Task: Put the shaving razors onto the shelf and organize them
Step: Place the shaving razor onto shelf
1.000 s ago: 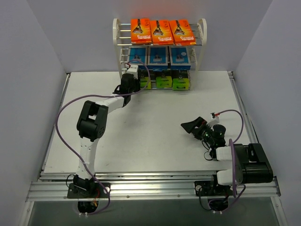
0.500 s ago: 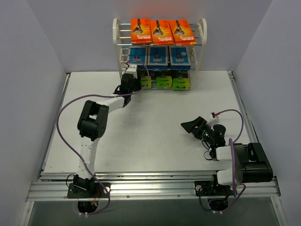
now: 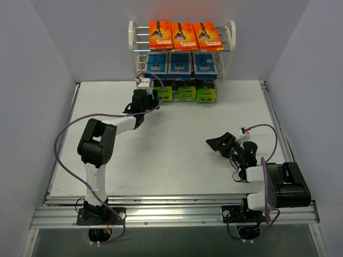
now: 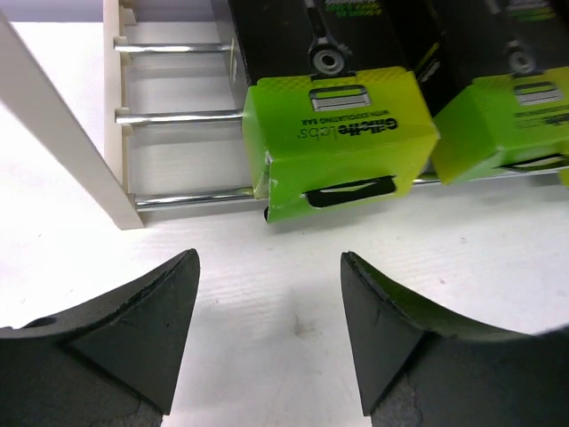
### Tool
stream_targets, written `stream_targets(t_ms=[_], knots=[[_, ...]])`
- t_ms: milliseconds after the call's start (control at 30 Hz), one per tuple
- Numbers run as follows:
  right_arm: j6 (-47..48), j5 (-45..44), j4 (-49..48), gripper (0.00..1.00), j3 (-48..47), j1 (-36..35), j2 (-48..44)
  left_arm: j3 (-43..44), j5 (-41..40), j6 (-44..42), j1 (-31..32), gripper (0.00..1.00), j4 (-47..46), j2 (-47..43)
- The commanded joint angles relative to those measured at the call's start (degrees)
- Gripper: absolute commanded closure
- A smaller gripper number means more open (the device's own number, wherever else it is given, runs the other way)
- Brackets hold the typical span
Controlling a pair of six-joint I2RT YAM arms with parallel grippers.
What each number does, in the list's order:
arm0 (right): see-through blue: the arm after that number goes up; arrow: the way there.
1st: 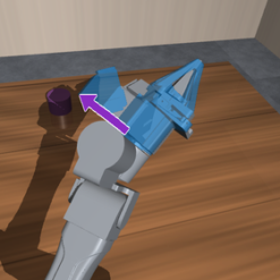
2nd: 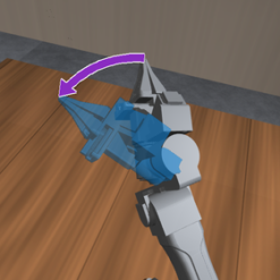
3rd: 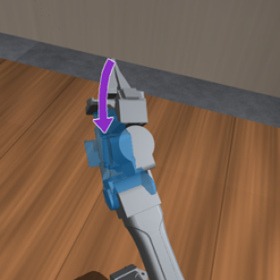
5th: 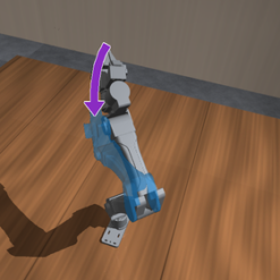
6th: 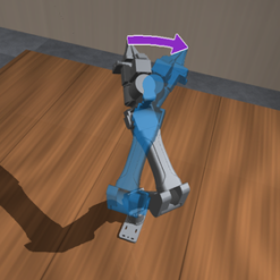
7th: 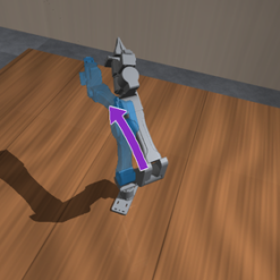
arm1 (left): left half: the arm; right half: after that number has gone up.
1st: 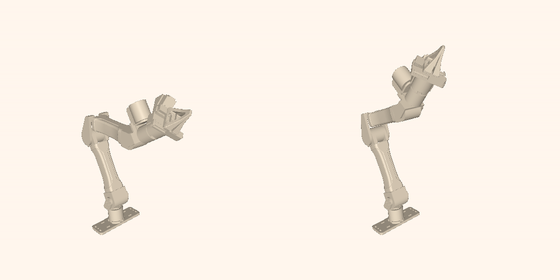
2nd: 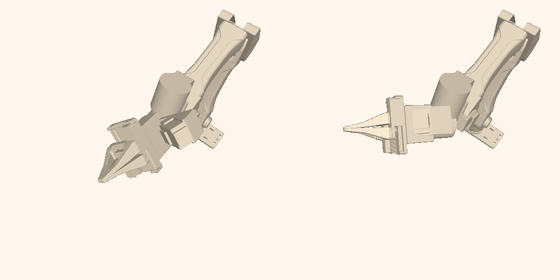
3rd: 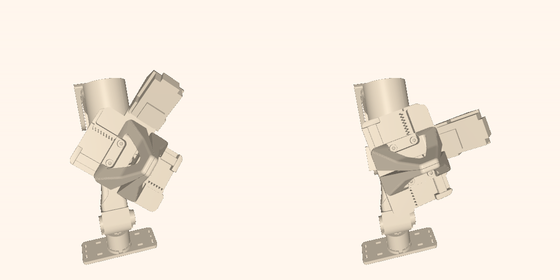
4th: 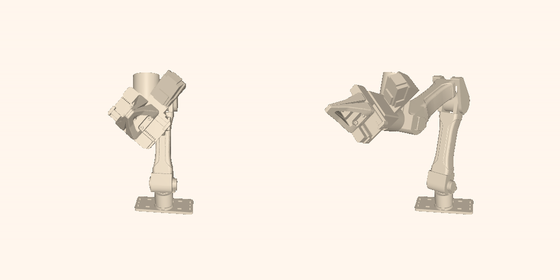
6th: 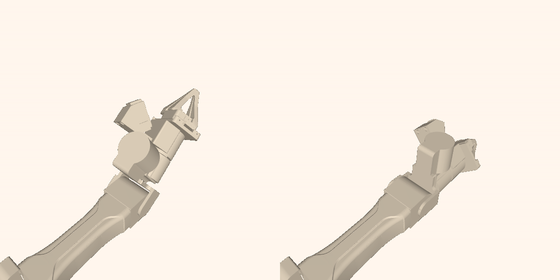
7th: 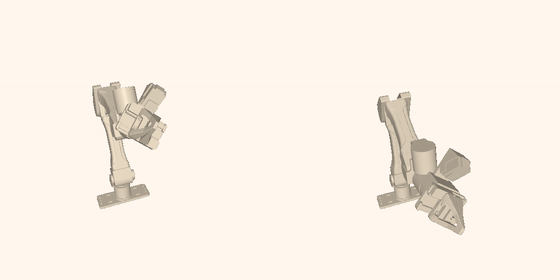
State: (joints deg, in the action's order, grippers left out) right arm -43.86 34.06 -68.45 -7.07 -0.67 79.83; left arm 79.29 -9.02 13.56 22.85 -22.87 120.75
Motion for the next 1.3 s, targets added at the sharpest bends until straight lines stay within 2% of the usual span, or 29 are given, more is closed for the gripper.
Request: stream_targets(t_ms=[0, 100, 267, 400, 500, 600, 733, 800, 833, 867, 900, 933, 967, 1033, 1067, 1133, 1200, 1267], knots=[[0.7, 1.0, -3.2, 0.0, -0.3, 0.3, -0.6, -3.7, 1.7, 2.7, 0.4, 0.26, -3.8, -8.4], [0.4, 2.1, -5.2, 0.0, -1.3, 0.4, 2.9, -6.4, 3.2, 4.7, 0.7, 0.25, -1.6, -11.9], [-1.1, 3.7, -9.8, 0.0, -0.9, 0.1, 6.6, -14.3, 1.5, 7.5, 3.0, 0.23, 2.6, -23.3], [0.3, 2.2, -7.7, 0.0, -1.5, -1.3, 6.0, -17.0, 0.4, 9.8, 5.8, 0.2, 10.1, -35.0], [3.2, -1.2, -1.4, 0.0, -3.1, -3.8, 3.4, -17.1, 0.7, 8.5, 6.8, 0.17, 18.4, -42.6], [5.6, -4.5, 6.7, 0.0, -4.7, -5.7, -0.9, -15.7, 2.0, 6.3, 7.2, 0.14, 28.9, -47.7], [7.6, -8.7, 23.3, 0.0, -10.4, -8.4, -9.7, -11.8, 1.8, 2.3, 7.1, 0.11, 43.0, -55.0], [8.6, -11.5, 29.7, 0.0, -13.4, -9.0, -12.9, -10.4, -0.6, -2.4, 7.1, 0.09, 45.5, -57.2], [9.8, -12.3, 36.3, 0.0, -15.1, -9.2, -15.7, -10.3, -2.2, -3.8, 7.1, 0.08, 47.0, -57.7], [10.5, -13.2, 40.0, 0.0, -19.3, -9.5, -16.7, -10.6, -5.3, -4.9, 6.9, 0.03, 47.5, -58.3], [11.2, -13.8, 43.5, 0.0, -21.8, -9.6, -17.6, -11.1, -6.4, -6.7, 6.9, 0.03, 47.7, -59.0], [13.2, -14.4, 50.7, 0.0, -24.4, -9.6, -18.6, -13.1, -7.2, -7.2, 6.9, 0.02, 47.1, -59.5], [14.4, -15.0, 54.4, 0.0, -29.9, -9.7, -18.8, -14.8, -7.9, -7.3, 6.9, 0.06, 46.3, -60.0], [16.3, -16.9, 64.9, 0.0, -35.7, -9.8, -18.7, -20.5, -7.2, -6.8, 6.9, 0.06, 42.5, -62.4], [18.6, -18.9, 68.0, 0.0, -41.4, -9.7, -18.4, -22.2, -5.9, -7.1, 6.9, 0.06, 41.4, -63.0], [21.3, -21.0, 77.3, 0.0, -46.8, -9.7, -17.3, -23.7, -5.7, -7.6, 7.4, 0.06, 40.2, -63.9], [24.0, -25.6, 82.1, 0.0, -53.0, -10.1, -16.4, -26.5, -9.2, -5.8, 9.5, 0.06, 38.6, -64.1], [23.5, -30.4, 86.4, 0.0, -55.1, -10.6, -15.8, -31.6, -9.4, -4.4, 10.5, 0.06, 33.6, -64.0]])
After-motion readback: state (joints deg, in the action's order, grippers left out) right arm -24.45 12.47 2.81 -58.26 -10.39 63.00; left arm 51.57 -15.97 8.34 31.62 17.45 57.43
